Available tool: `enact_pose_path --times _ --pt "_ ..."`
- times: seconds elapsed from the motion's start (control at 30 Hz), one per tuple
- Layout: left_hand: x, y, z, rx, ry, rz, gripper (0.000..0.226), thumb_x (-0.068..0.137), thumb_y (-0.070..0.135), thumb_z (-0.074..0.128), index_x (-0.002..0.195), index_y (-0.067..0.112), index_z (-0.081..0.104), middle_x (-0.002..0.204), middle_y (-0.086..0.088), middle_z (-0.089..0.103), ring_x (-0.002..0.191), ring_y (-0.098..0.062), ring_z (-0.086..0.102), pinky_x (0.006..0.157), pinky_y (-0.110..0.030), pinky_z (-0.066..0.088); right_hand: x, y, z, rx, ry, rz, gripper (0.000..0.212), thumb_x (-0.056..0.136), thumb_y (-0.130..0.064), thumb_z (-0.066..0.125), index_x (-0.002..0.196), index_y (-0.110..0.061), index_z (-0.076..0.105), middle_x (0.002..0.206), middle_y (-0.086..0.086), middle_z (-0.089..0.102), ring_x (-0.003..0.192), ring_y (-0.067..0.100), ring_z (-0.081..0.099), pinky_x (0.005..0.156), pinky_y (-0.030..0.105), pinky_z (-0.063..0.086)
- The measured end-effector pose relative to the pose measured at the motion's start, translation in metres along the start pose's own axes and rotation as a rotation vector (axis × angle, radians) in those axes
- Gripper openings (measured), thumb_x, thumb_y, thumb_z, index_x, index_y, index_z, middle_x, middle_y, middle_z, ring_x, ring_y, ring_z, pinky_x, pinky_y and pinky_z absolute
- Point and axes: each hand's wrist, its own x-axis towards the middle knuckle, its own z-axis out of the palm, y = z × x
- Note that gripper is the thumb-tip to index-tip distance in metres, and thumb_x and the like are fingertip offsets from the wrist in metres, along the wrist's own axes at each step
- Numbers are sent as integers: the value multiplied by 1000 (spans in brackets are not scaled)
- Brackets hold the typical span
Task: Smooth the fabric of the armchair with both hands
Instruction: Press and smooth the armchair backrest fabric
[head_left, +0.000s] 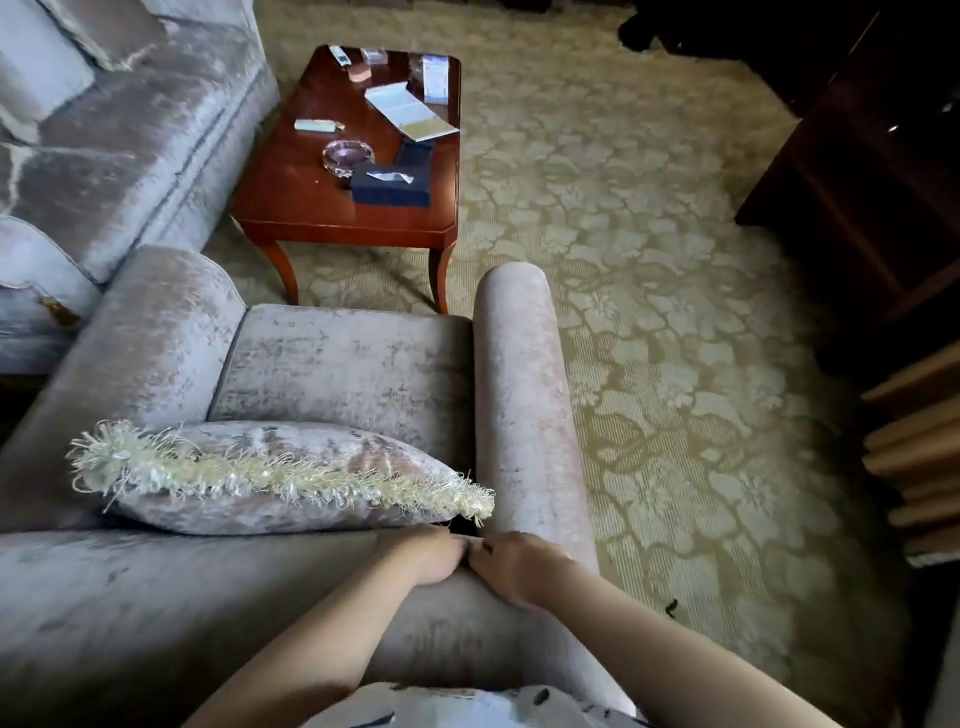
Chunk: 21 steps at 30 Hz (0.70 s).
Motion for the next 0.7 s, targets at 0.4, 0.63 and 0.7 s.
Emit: enact_pose_path --times 0.4,0.63,0.7 --pt "-51 5 21 106 174 -30 55 93 53 11 140 33 33 151 -12 30 134 -38 29 108 -52 19 -26 29 24 -69 84 69 58 97 -50 19 138 -20 45 139 13 50 128 32 46 106 44 38" --pt "-58 7 19 233 179 -90 91 77 74 -2 143 24 35 152 -9 30 137 -29 28 110 -48 9 -29 31 25 -60 113 84 66 94 -60 19 137 -18 46 141 12 48 130 30 44 107 43 36" --pt "-62 3 19 196 154 -66 88 79 75 2 146 25 30 155 -7 24 140 -30 21 112 -47 6 -26 31 26 -66 101 99 68 93 -62 19 139 -18 44 144 12 46 132 30 42 108 42 35"
